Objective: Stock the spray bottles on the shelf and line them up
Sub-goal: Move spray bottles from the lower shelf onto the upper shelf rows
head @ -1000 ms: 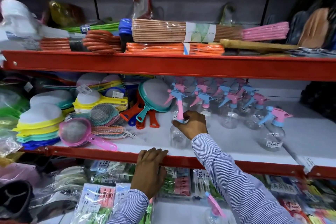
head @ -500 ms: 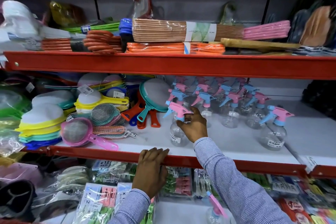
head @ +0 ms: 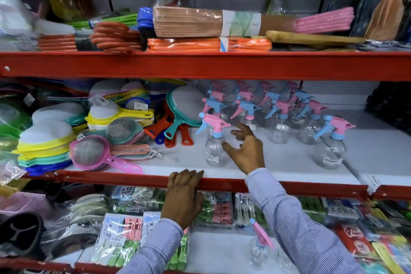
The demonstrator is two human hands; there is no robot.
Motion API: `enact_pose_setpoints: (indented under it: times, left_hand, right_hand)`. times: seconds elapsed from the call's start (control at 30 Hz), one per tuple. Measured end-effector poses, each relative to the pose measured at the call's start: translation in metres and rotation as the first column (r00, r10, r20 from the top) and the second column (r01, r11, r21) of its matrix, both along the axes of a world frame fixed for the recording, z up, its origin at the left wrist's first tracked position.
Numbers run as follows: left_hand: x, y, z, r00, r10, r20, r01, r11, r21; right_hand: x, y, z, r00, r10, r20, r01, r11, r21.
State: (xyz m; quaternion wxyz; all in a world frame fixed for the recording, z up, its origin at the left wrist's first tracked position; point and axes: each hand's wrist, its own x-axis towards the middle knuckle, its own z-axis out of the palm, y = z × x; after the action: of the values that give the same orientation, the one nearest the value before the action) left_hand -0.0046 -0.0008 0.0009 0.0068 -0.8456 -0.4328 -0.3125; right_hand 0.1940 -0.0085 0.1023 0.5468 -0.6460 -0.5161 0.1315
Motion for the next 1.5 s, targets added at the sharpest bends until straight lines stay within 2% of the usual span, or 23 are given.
enact_pose_setpoints:
  times: [0.13,0.23,0.33,0.4,0.47,0.53,0.6,0.7,0.8,0.97,1.13,1.23,1.37,1.5]
  left_hand:
    - [0.009,-0.003,-0.002,0.996,0.06,-0.061,-0.06,0.998,0.014]
    - [0.025,-0.01,-0.003,0.994,0.051,-0.101,-0.048,0.999,0.025]
    - [0.047,-0.021,-0.007,0.994,-0.02,-0.11,0.024,0.999,0.031]
    - [0.057,-0.025,-0.01,0.997,-0.023,-0.071,0.025,0.999,0.028]
    - [0.061,-0.025,-0.011,0.999,-0.006,-0.039,0.007,1.0,0.029]
    - [0.06,-0.024,-0.013,1.0,-0.014,-0.026,0.014,1.0,0.028]
    - [0.057,-0.024,-0.014,0.999,-0.033,-0.02,0.034,0.999,0.028]
    - [0.055,-0.025,-0.014,0.999,-0.047,-0.014,0.047,0.999,0.027]
    - [0.057,-0.026,-0.013,0.999,-0.035,-0.016,0.035,0.999,0.007]
    - [0.056,-0.028,-0.013,1.0,-0.022,-0.015,0.022,1.0,0.005]
    - [0.058,-0.029,-0.014,1.0,0.006,-0.02,-0.005,1.0,0.024]
    - [0.058,-0.029,-0.016,1.0,0.015,-0.005,-0.015,1.0,0.02]
    - [0.062,-0.03,-0.014,1.0,0.02,0.006,-0.021,1.0,0.013]
    - [0.063,-0.032,-0.01,1.0,0.028,0.005,-0.028,1.0,0.004]
  right_hand:
    - [0.022,-0.061,-0.03,0.99,-0.134,0.033,0.128,0.982,0.139]
    - [0.037,-0.097,-0.072,0.979,-0.202,-0.006,0.201,0.974,0.101]
    - [0.048,-0.113,-0.122,0.969,-0.232,0.082,0.238,0.969,-0.063]
    - [0.053,-0.113,-0.153,0.963,-0.204,0.176,0.243,0.94,-0.241]
    - [0.058,-0.108,-0.181,0.945,-0.113,0.308,0.249,0.859,-0.447]
    - [0.058,-0.103,-0.202,0.94,0.004,0.342,0.229,0.734,-0.639]
    - [0.058,-0.101,-0.216,0.934,0.099,0.343,0.202,0.646,-0.736]
    - [0.059,-0.096,-0.23,0.938,0.136,0.319,0.171,0.618,-0.767]
    - [0.06,-0.09,-0.227,0.938,0.14,0.317,0.162,0.63,-0.759]
    - [0.054,-0.108,-0.162,0.957,0.105,0.271,0.118,0.714,-0.691]
    - [0.054,-0.149,-0.054,0.96,0.085,0.266,0.055,0.875,-0.481]
    - [0.052,-0.164,0.013,0.956,0.005,0.293,0.073,0.964,-0.257]
    - [0.063,-0.14,0.062,0.958,-0.087,0.272,0.112,0.991,-0.078]
    - [0.077,-0.085,0.068,0.952,-0.115,0.282,0.134,0.99,-0.049]
